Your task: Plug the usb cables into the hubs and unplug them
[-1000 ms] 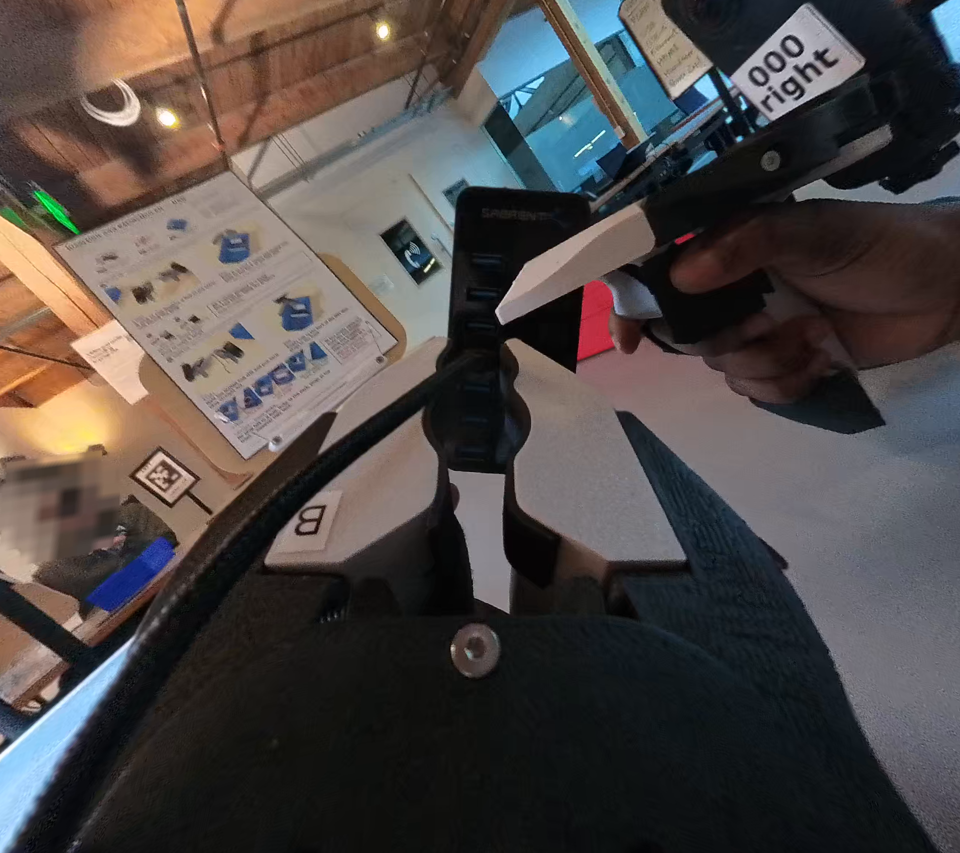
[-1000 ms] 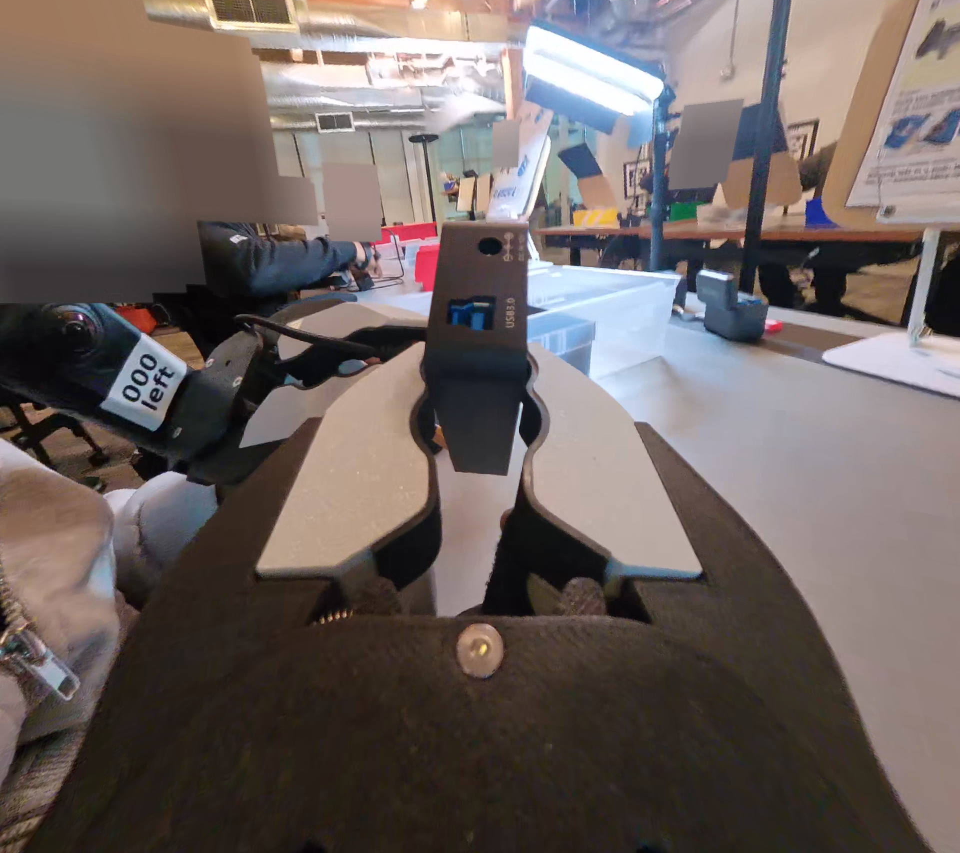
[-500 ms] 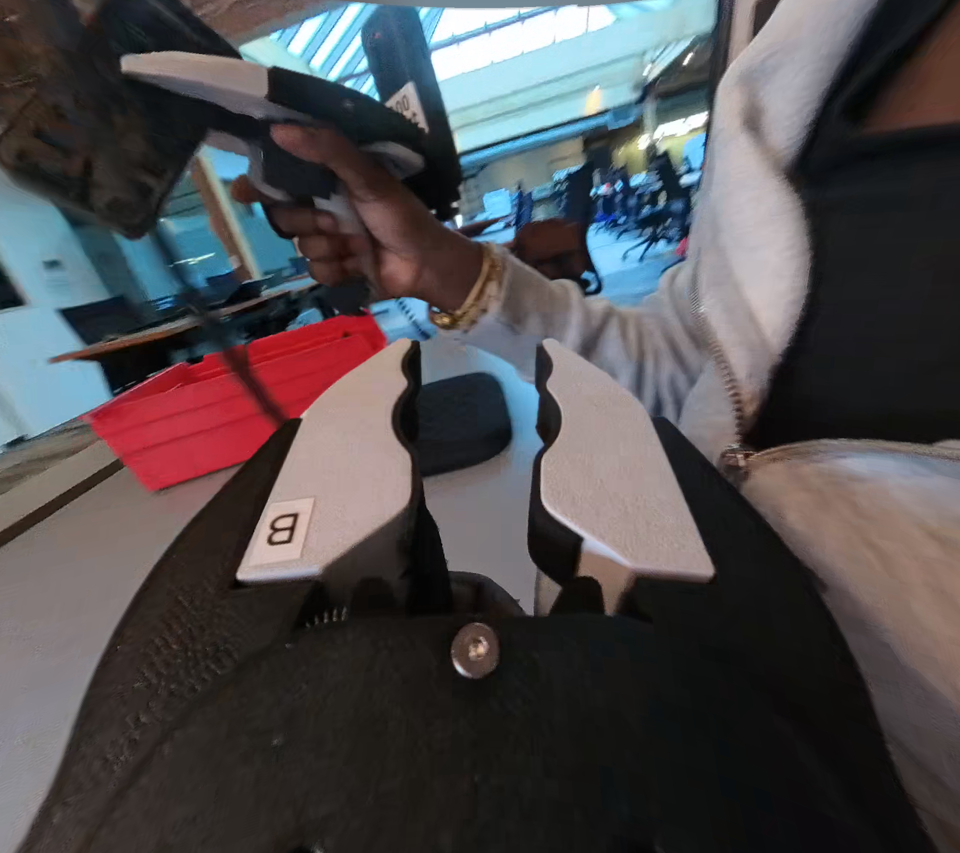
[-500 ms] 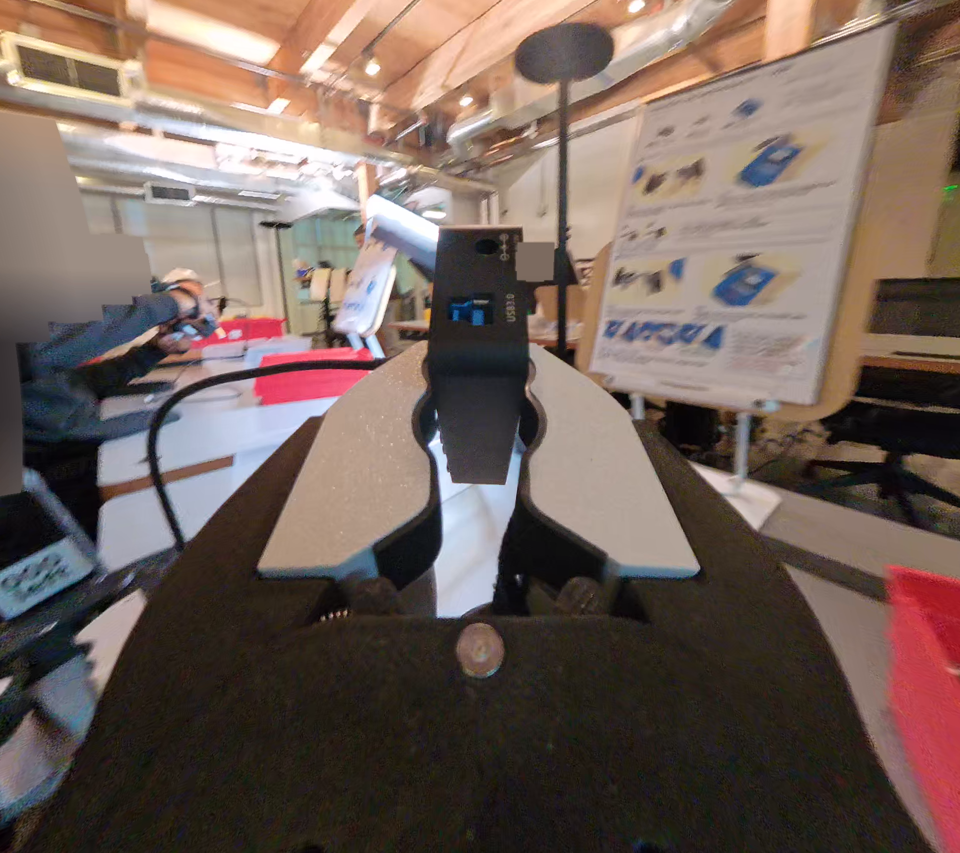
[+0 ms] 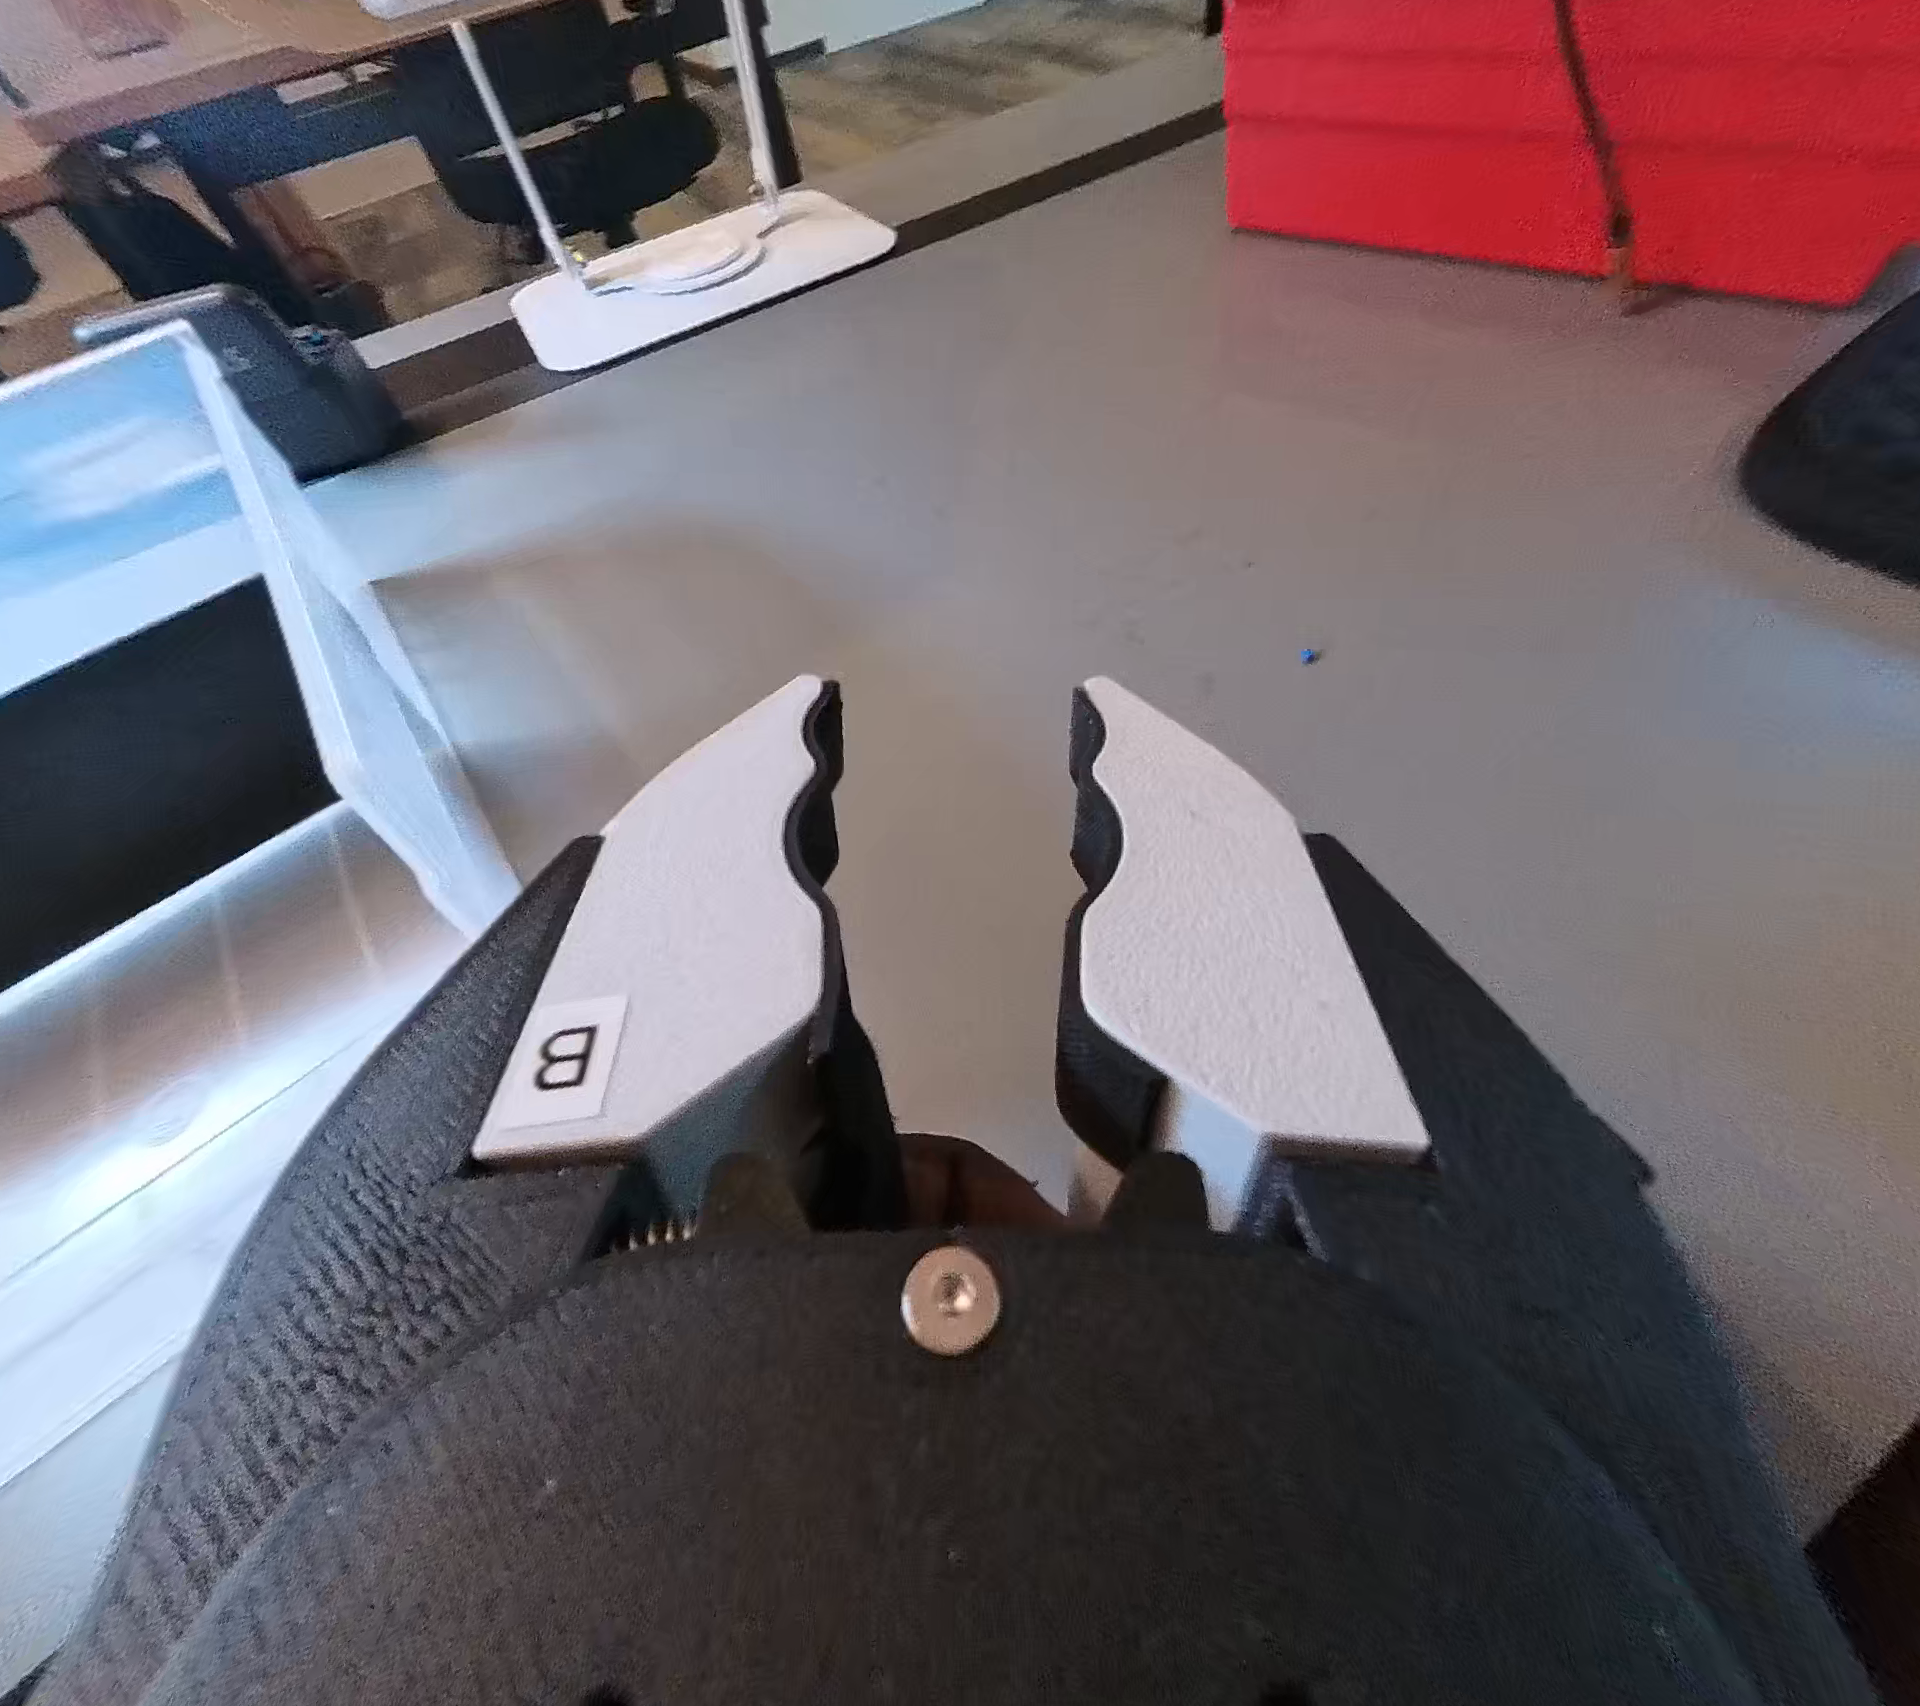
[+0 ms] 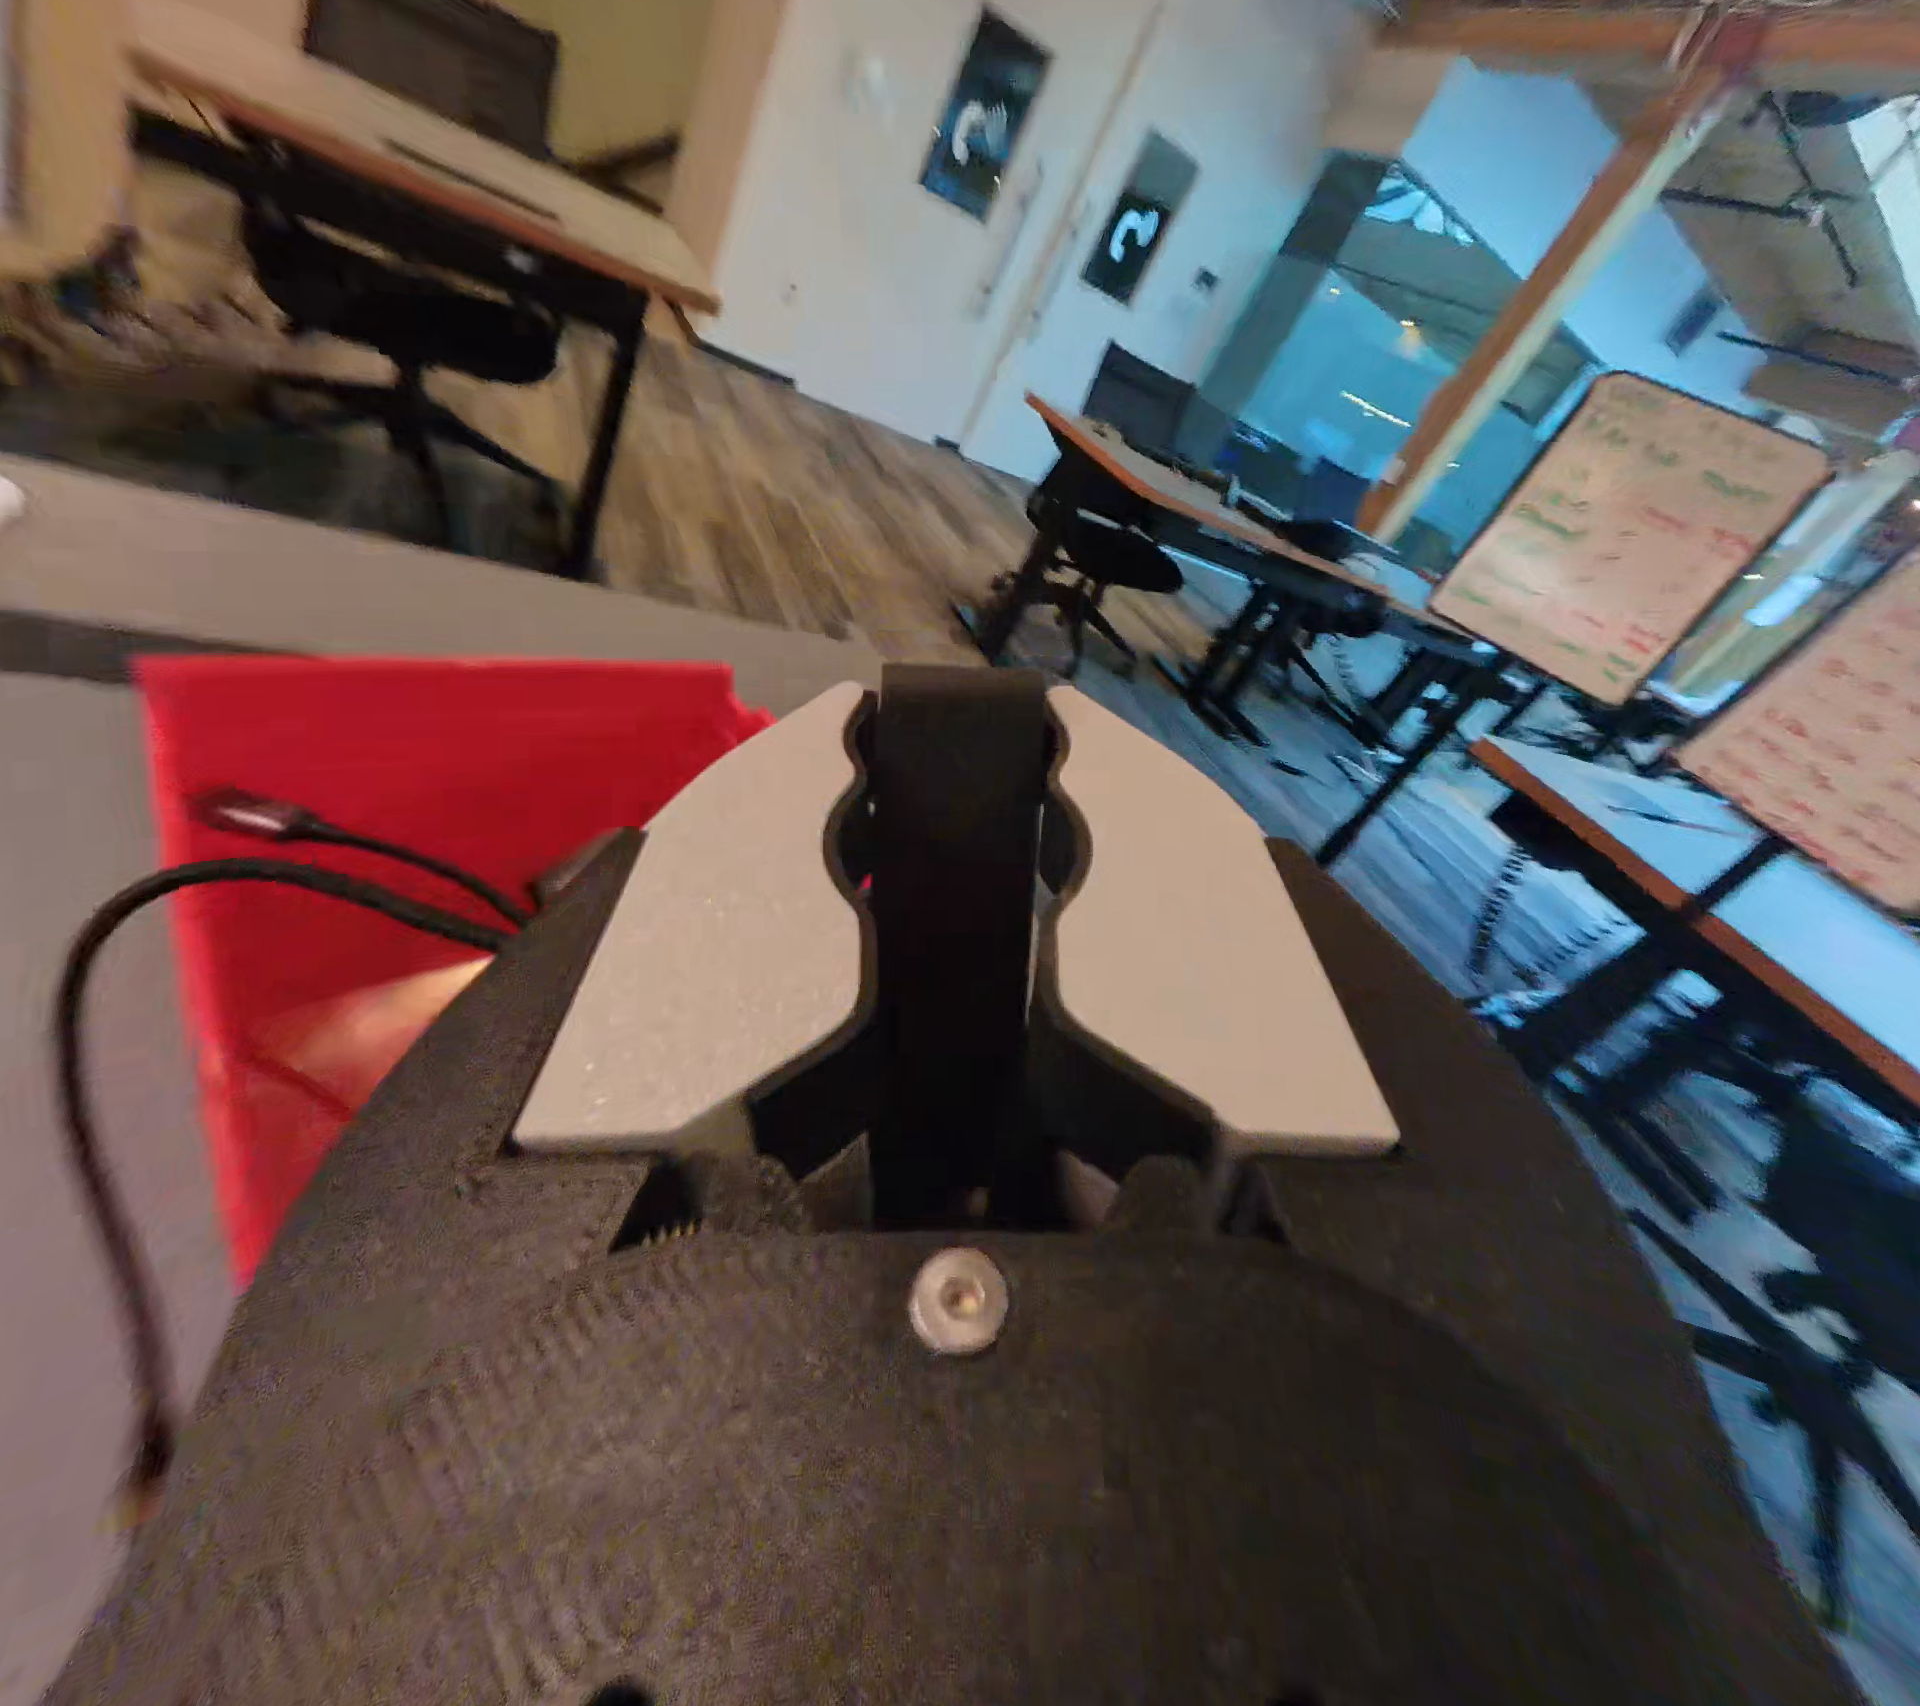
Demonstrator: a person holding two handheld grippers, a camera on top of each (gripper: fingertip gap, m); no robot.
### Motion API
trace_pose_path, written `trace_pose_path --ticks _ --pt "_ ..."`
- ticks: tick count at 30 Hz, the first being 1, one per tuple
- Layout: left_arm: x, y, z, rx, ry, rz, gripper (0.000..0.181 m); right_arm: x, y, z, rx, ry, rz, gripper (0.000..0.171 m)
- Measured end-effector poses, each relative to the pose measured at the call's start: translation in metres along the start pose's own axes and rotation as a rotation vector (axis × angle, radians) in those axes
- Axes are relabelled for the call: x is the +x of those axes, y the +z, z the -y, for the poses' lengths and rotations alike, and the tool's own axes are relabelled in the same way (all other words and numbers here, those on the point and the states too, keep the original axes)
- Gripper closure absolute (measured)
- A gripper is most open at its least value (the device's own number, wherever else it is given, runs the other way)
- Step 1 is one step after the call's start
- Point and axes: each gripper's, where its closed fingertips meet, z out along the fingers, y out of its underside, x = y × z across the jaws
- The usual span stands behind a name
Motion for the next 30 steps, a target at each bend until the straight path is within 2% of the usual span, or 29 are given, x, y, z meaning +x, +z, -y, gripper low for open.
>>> trace_pose_path --ticks 3,7,10,18,25,27,30 --pt "0.001 0.003 -0.006 -0.043 0.076 0.043 0.139 -0.012 0.015 -0.022 -0.050 -0.058 0.012 0.143" --pt "0.001 0.005 -0.008 -0.056 0.090 0.052 0.139 -0.027 0.033 -0.030 -0.058 0.008 0.121 0.144" --pt "-0.002 0.005 -0.009 -0.063 0.099 0.070 0.139 -0.016 0.029 -0.005 0.021 0.082 0.148 0.143" --pt "0.001 0.006 -0.011 -0.069 0.121 0.070 0.140 0.035 0.013 0.100 0.286 0.249 0.259 0.144" --pt "0.003 0.007 -0.011 -0.076 0.140 0.074 0.141 0.095 0.024 0.158 0.465 0.098 0.044 0.144" --pt "0.003 0.008 -0.012 -0.079 0.144 0.074 0.141 0.093 0.026 0.162 0.483 0.007 0.020 0.144" --pt "0.005 0.009 -0.013 -0.077 0.154 0.072 0.142 0.071 0.039 0.146 0.430 -0.108 0.047 0.144"
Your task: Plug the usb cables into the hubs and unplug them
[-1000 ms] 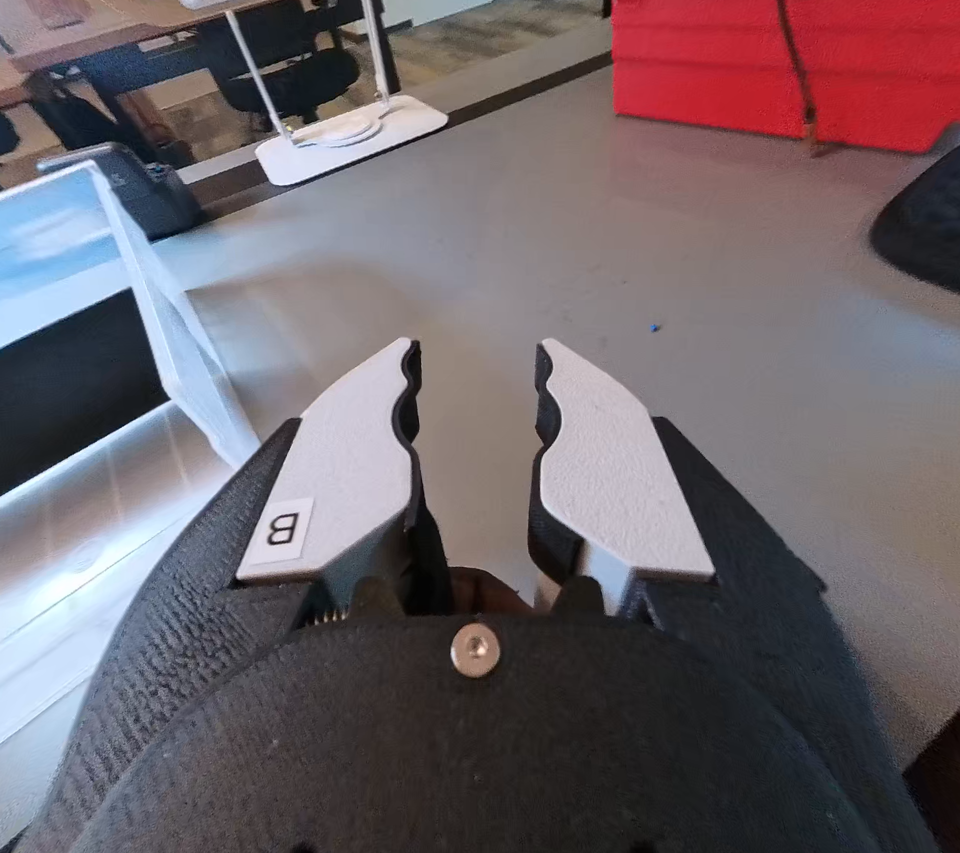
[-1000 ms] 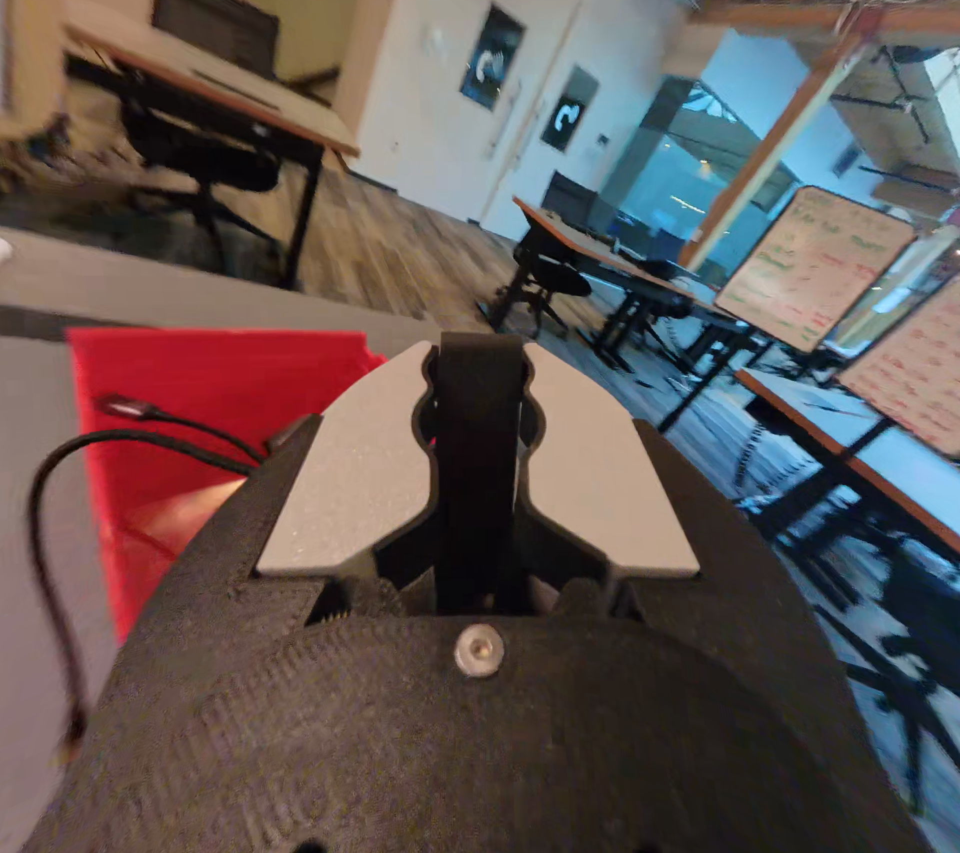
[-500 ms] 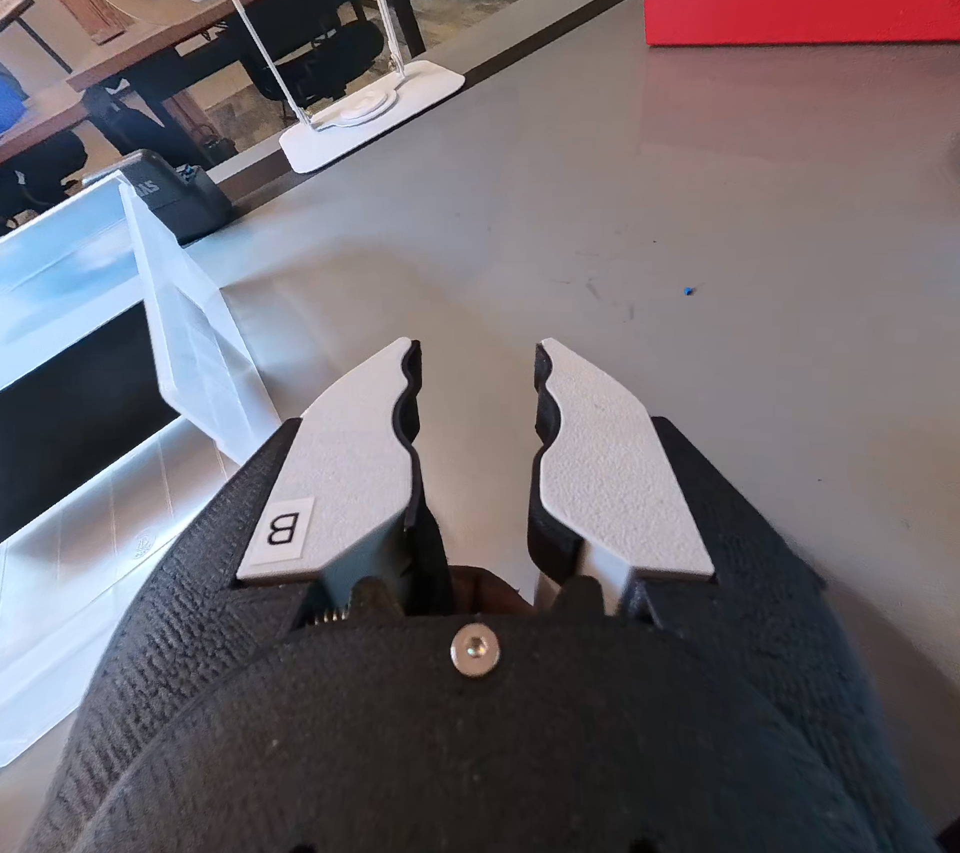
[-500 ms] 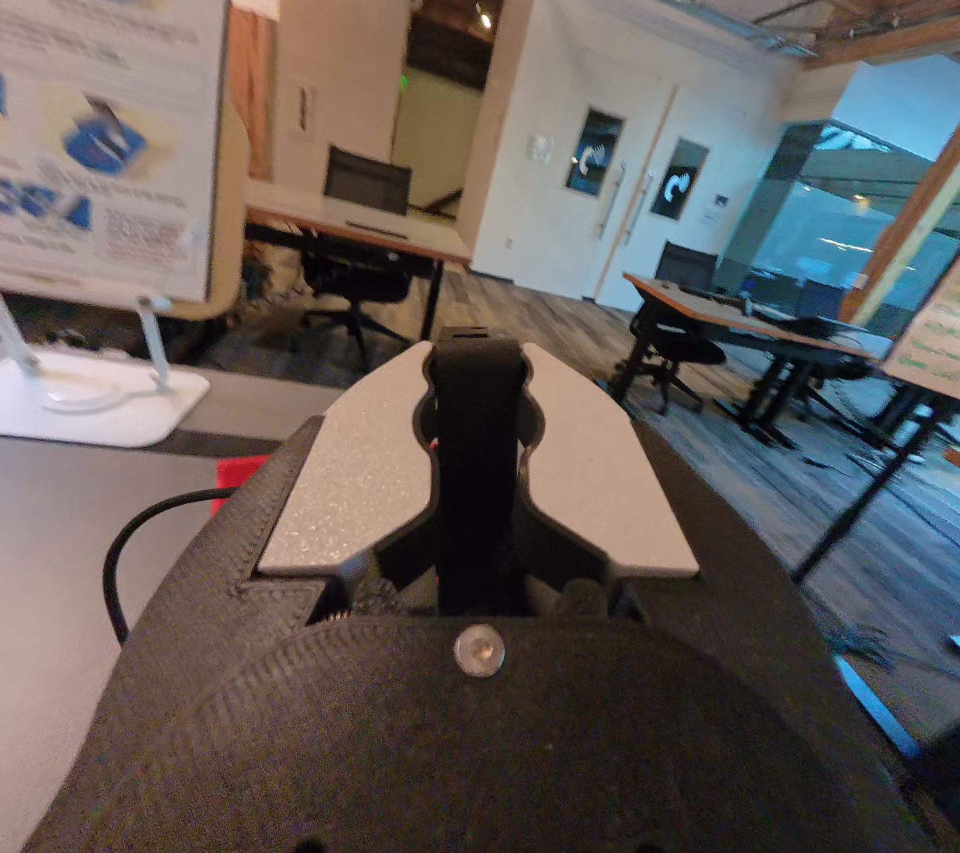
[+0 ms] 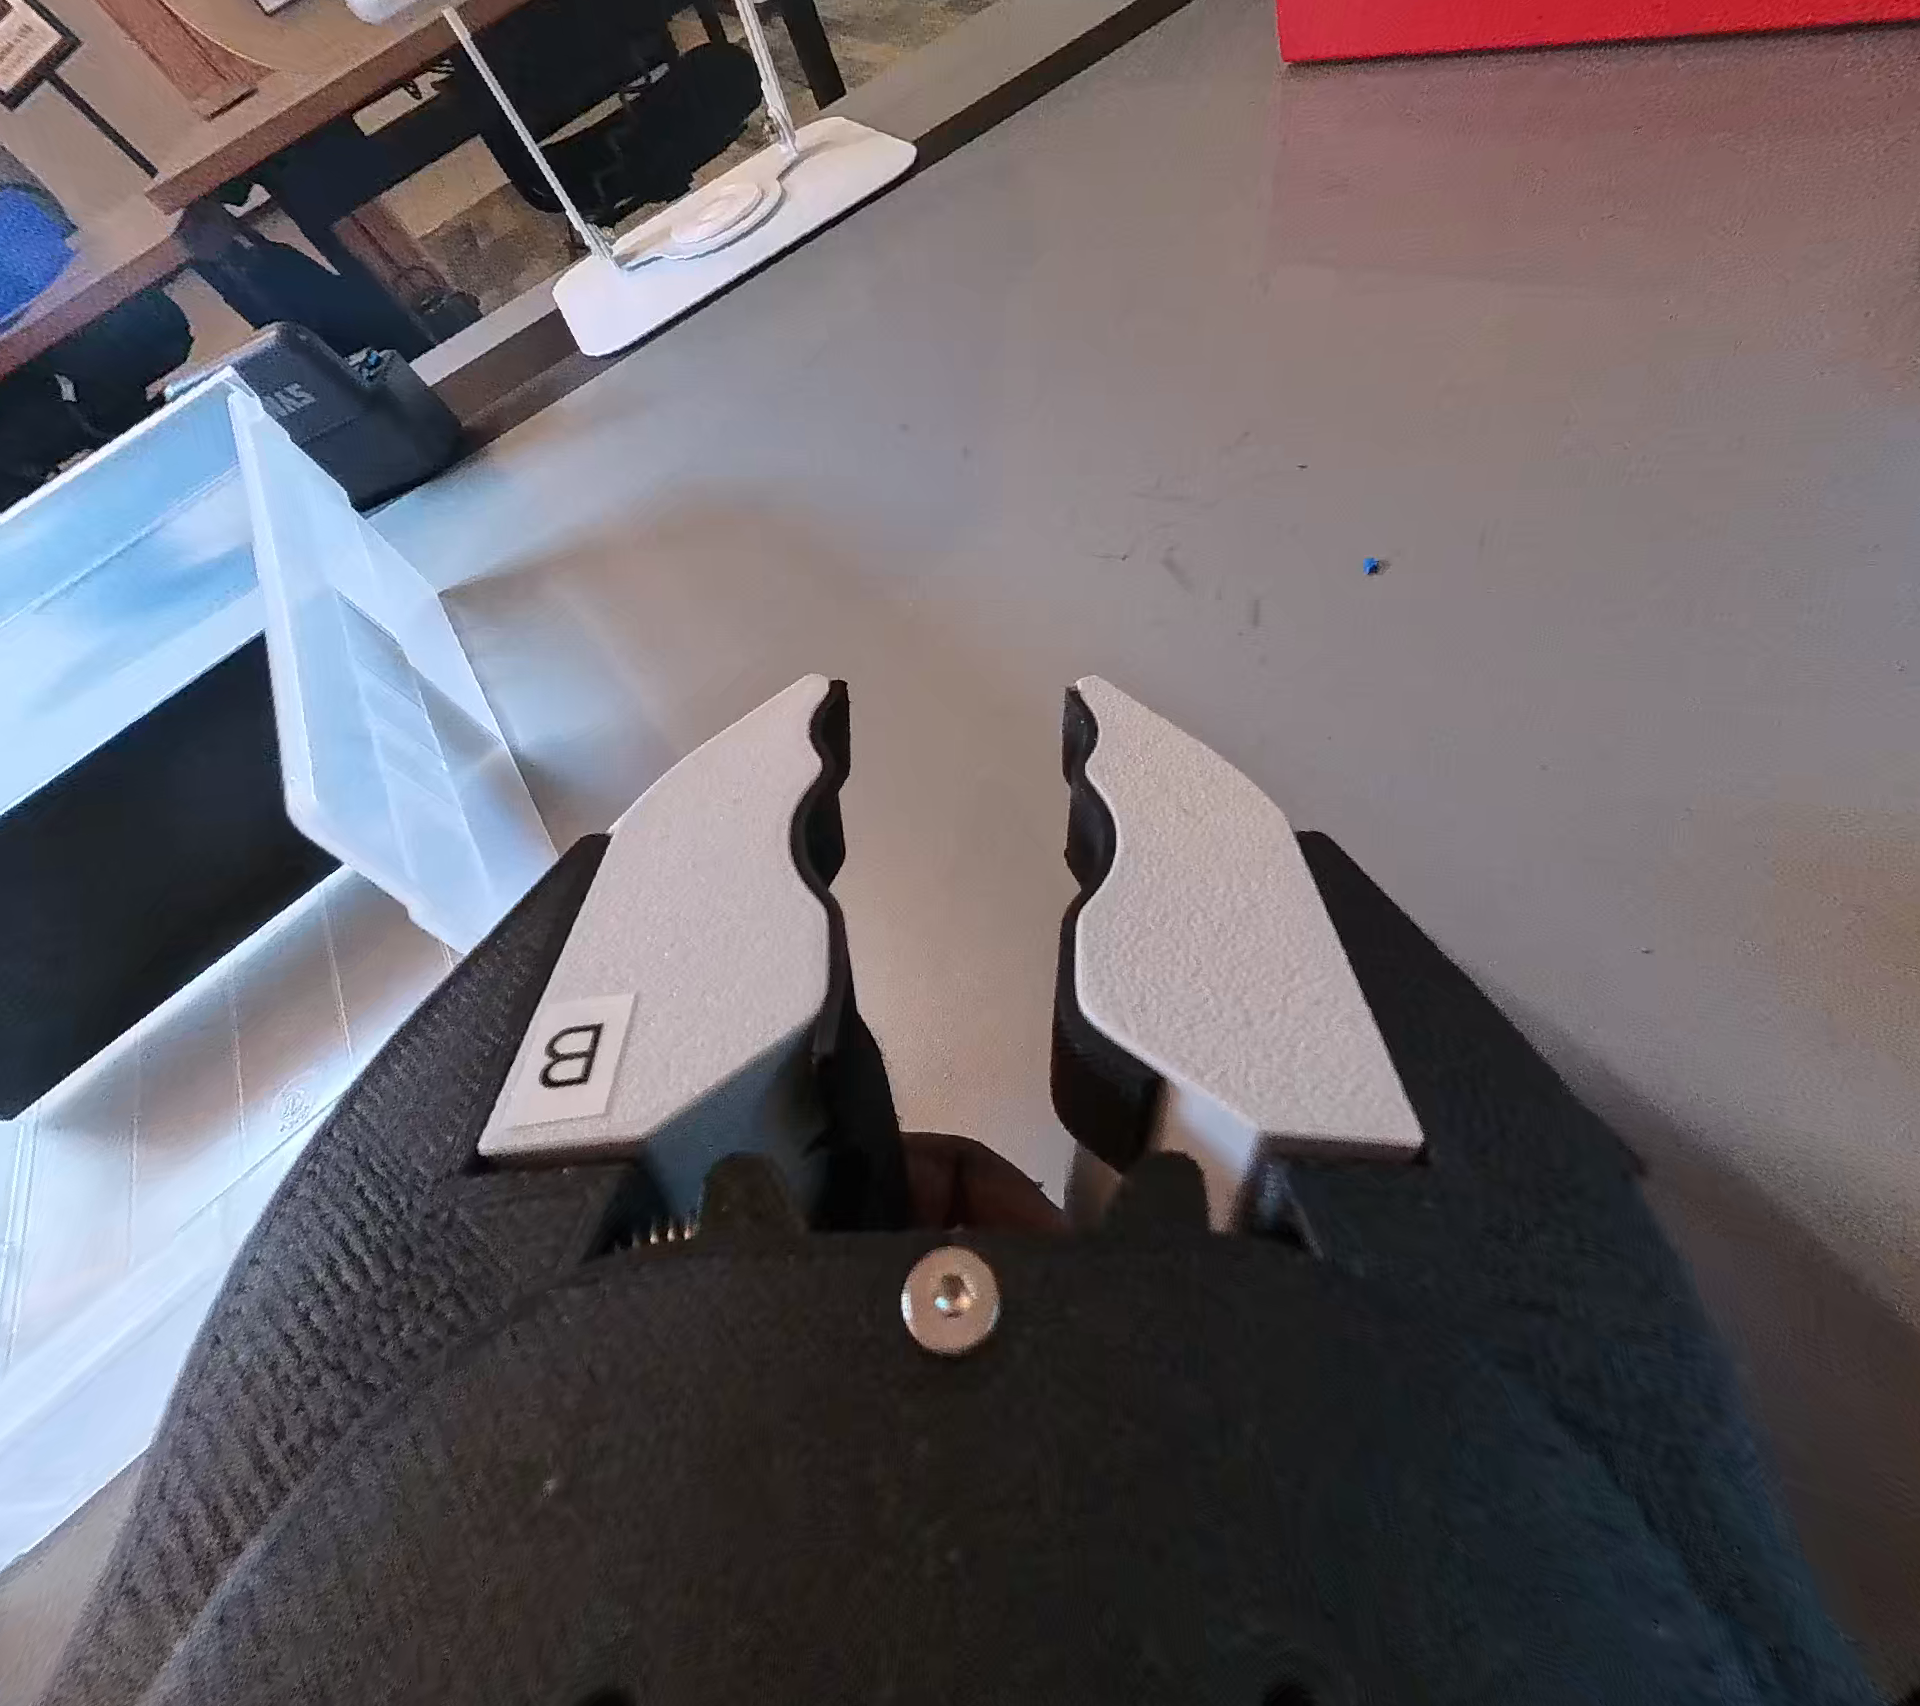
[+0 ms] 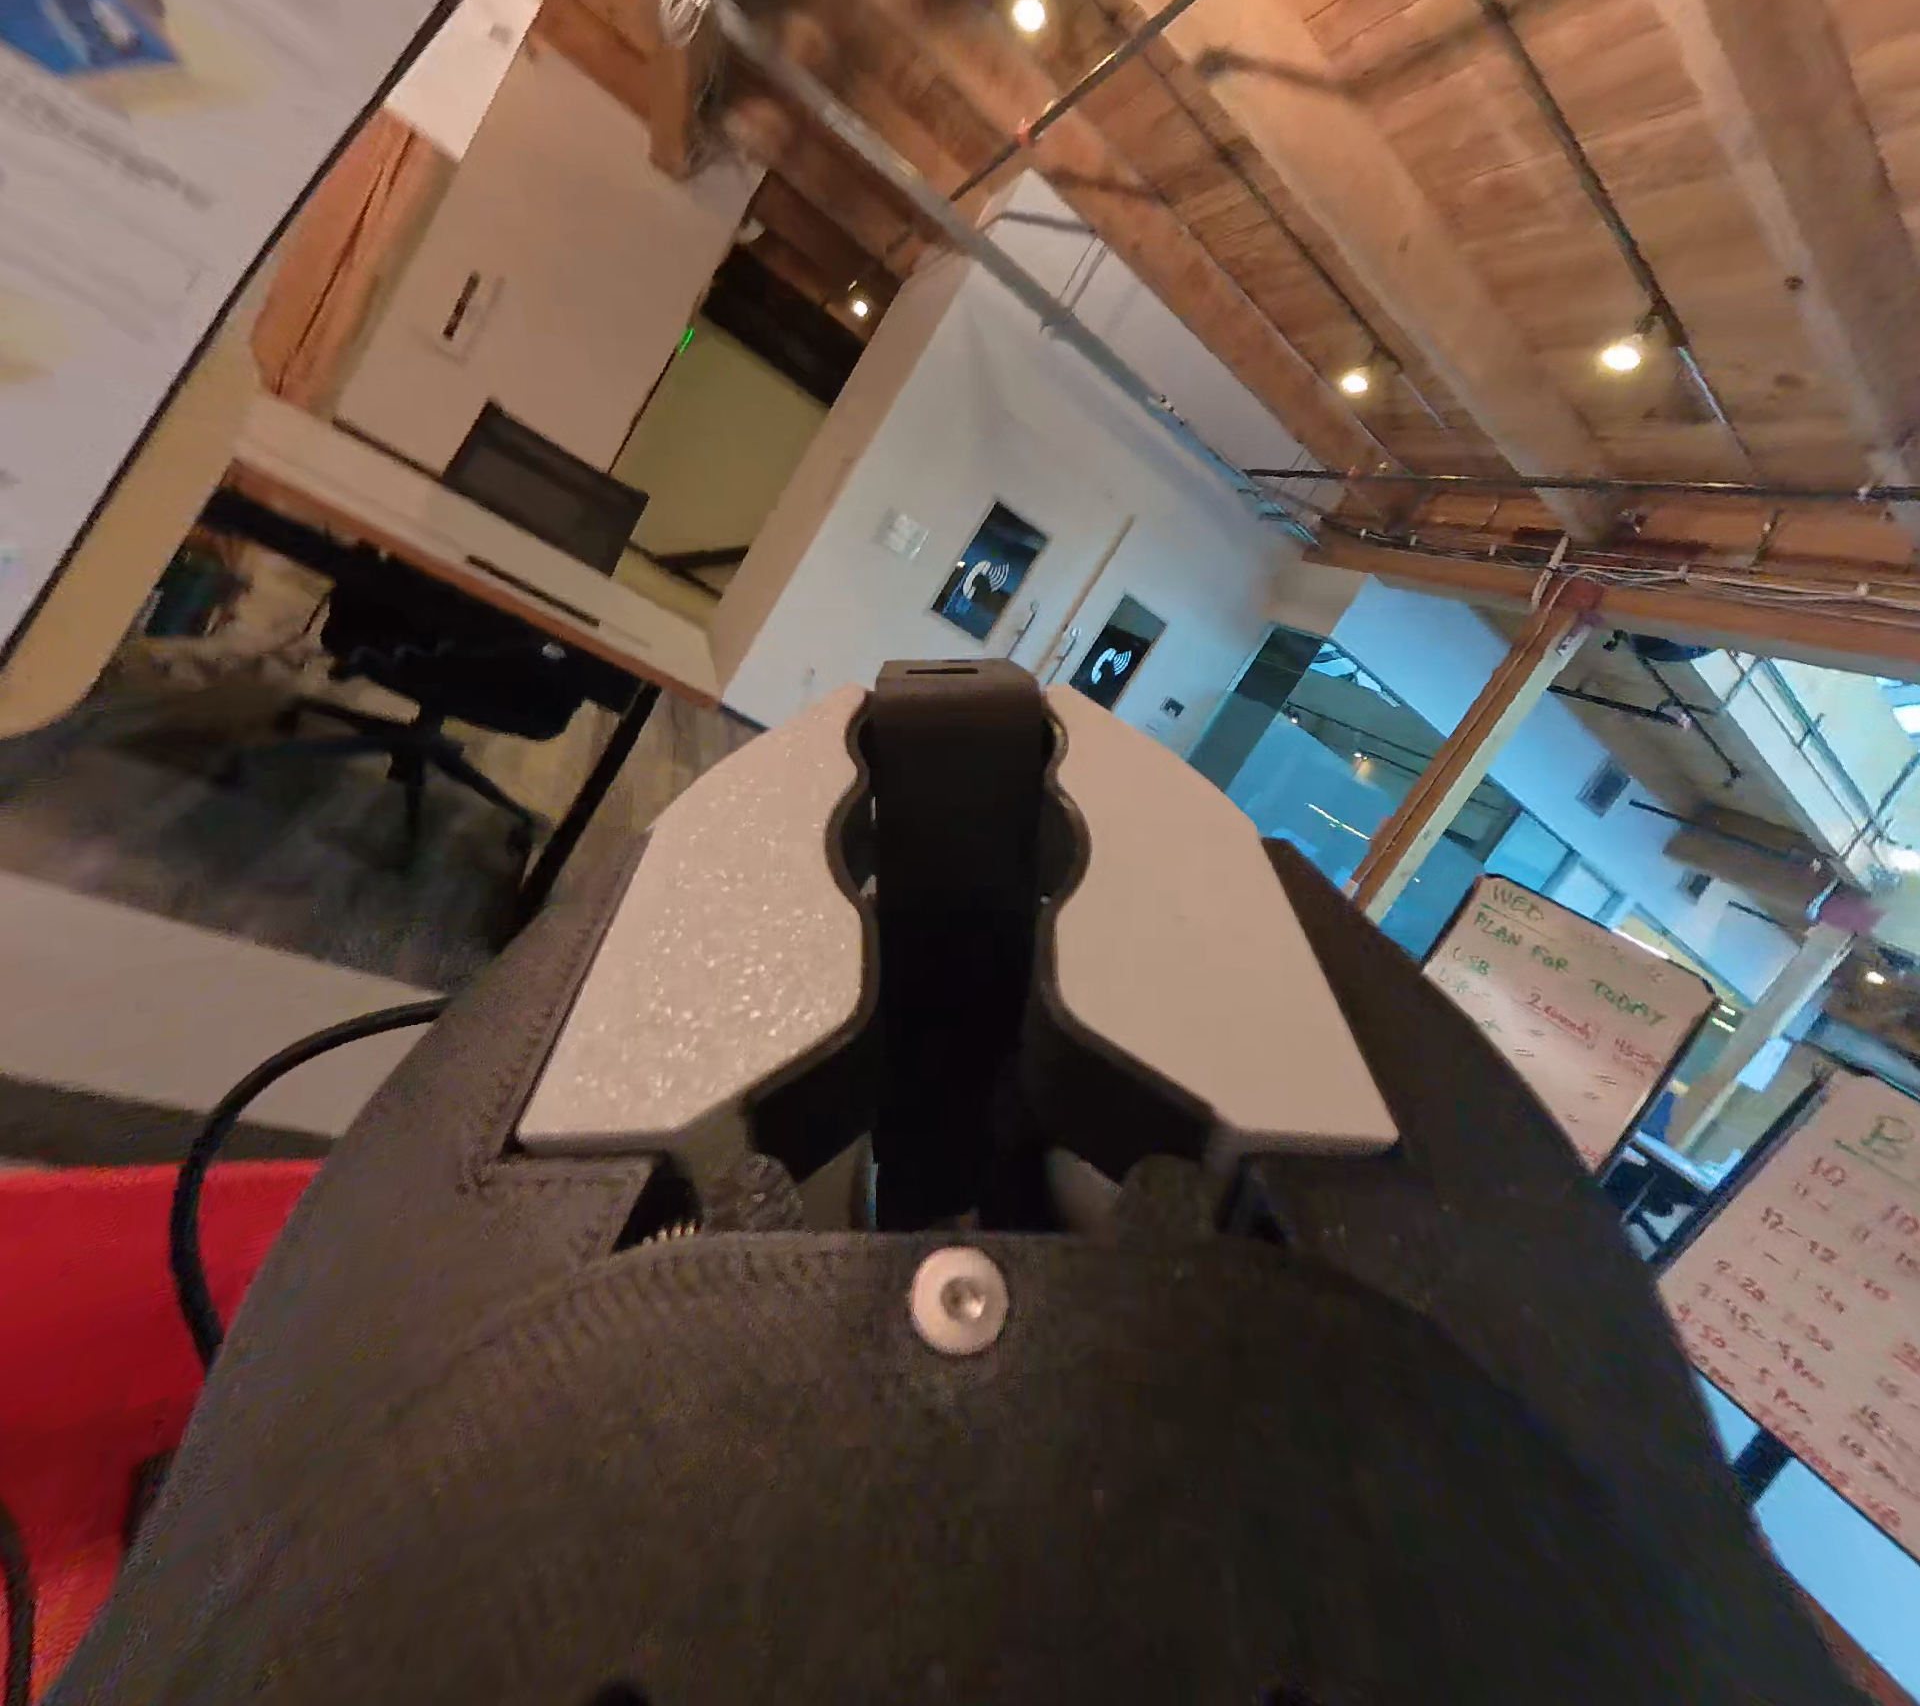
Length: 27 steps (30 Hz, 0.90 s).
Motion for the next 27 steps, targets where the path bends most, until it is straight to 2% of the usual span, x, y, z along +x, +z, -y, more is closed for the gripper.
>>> trace_pose_path --ticks 4,7,12,15,20,23,27 --pt "0.002 0.000 0.001 0.001 0.020 0.002 0.142 -0.056 0.002 -0.041 -0.050 -0.032 0.141 0.144" --pt "0.001 -0.001 0.002 0.003 0.030 0.007 0.142 -0.108 -0.001 -0.087 -0.192 0.029 0.309 0.143" --pt "-0.001 -0.001 0.002 0.005 0.021 0.011 0.143 -0.181 -0.028 -0.175 -0.675 0.225 0.621 0.143" --pt "-0.002 -0.001 0.002 0.009 0.016 0.014 0.143 -0.206 -0.050 -0.217 -0.905 0.233 0.715 0.143" --pt "-0.001 -0.002 0.005 0.026 -0.002 0.006 0.143 -0.213 -0.045 -0.221 -0.907 0.312 0.703 0.141" --pt "-0.002 -0.002 0.005 0.031 -0.008 0.005 0.142 -0.209 -0.041 -0.208 -0.828 0.350 0.697 0.113" --pt "-0.001 -0.003 0.008 0.049 -0.009 0.002 0.140 -0.188 -0.038 -0.157 -0.575 0.478 0.648 0.097"
